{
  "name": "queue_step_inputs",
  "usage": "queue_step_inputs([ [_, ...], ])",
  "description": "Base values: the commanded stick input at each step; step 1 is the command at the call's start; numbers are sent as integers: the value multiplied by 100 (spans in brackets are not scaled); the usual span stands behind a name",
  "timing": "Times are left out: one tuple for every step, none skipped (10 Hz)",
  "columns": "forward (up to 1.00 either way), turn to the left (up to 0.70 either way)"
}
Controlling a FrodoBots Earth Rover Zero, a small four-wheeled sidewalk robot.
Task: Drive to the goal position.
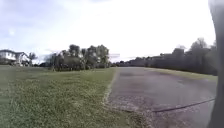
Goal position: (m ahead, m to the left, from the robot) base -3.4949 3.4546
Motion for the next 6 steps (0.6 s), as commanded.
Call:
queue_step_inputs([
  [0, 0],
  [0, 0],
  [1, 0],
  [4, 0],
  [2, 0],
  [0, 0],
])
